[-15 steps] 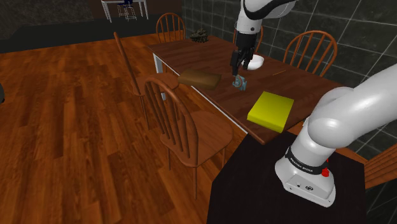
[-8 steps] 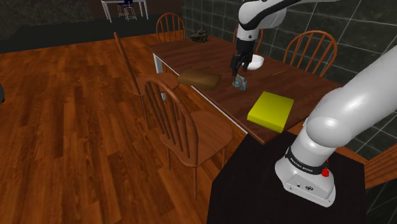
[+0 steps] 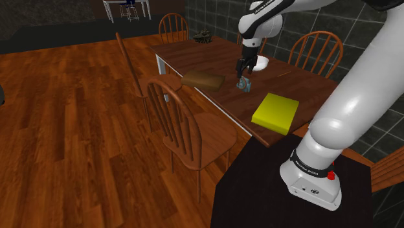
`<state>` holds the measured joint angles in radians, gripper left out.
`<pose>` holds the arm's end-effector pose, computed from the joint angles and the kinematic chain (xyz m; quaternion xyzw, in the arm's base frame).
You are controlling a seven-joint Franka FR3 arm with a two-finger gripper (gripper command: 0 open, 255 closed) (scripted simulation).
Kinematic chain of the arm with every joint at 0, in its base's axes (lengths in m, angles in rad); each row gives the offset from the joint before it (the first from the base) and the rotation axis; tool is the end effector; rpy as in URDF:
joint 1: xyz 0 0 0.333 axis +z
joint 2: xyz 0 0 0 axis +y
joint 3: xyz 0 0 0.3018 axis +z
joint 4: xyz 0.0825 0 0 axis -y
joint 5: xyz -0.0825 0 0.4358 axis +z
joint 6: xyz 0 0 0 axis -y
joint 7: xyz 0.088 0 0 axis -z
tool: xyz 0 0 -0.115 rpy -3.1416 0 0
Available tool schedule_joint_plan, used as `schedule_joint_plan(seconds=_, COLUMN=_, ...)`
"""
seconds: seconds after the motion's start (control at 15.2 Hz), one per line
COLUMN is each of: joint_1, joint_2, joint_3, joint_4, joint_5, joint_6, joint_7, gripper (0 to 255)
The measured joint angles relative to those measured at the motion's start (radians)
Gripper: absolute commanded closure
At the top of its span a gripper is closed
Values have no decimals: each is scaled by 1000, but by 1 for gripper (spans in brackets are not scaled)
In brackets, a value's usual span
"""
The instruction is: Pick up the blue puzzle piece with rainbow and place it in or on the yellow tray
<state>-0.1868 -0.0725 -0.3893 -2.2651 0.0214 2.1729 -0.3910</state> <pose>0.4607 -0.2975 0.3335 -0.9949 0.0979 0.0007 0.0258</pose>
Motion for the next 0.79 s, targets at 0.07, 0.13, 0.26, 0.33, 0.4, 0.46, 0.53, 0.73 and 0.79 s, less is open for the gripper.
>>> schedule_joint_plan(seconds=0.07, joint_1=-6, joint_2=32, joint_3=-9, joint_4=27, joint_5=14, joint_6=5, joint_7=-15, gripper=0)
schedule_joint_plan(seconds=0.13, joint_1=-13, joint_2=62, joint_3=-18, joint_4=42, joint_5=27, joint_6=19, joint_7=-32, gripper=0)
schedule_joint_plan(seconds=0.26, joint_1=-30, joint_2=136, joint_3=-34, joint_4=90, joint_5=64, joint_6=42, joint_7=-70, gripper=0)
schedule_joint_plan(seconds=0.33, joint_1=-39, joint_2=175, joint_3=-39, joint_4=123, joint_5=85, joint_6=45, joint_7=-87, gripper=0)
schedule_joint_plan(seconds=0.4, joint_1=-50, joint_2=213, joint_3=-42, joint_4=148, joint_5=105, joint_6=55, joint_7=-104, gripper=0)
schedule_joint_plan(seconds=0.46, joint_1=-64, joint_2=244, joint_3=-48, joint_4=170, joint_5=123, joint_6=62, joint_7=-126, gripper=0)
schedule_joint_plan(seconds=0.53, joint_1=-79, joint_2=280, joint_3=-52, joint_4=204, joint_5=142, joint_6=62, joint_7=-145, gripper=0)
schedule_joint_plan(seconds=0.73, joint_1=-123, joint_2=383, joint_3=-53, joint_4=286, joint_5=198, joint_6=76, joint_7=-191, gripper=0)
schedule_joint_plan(seconds=0.79, joint_1=-138, joint_2=416, joint_3=-52, joint_4=319, joint_5=214, joint_6=72, joint_7=-201, gripper=0)
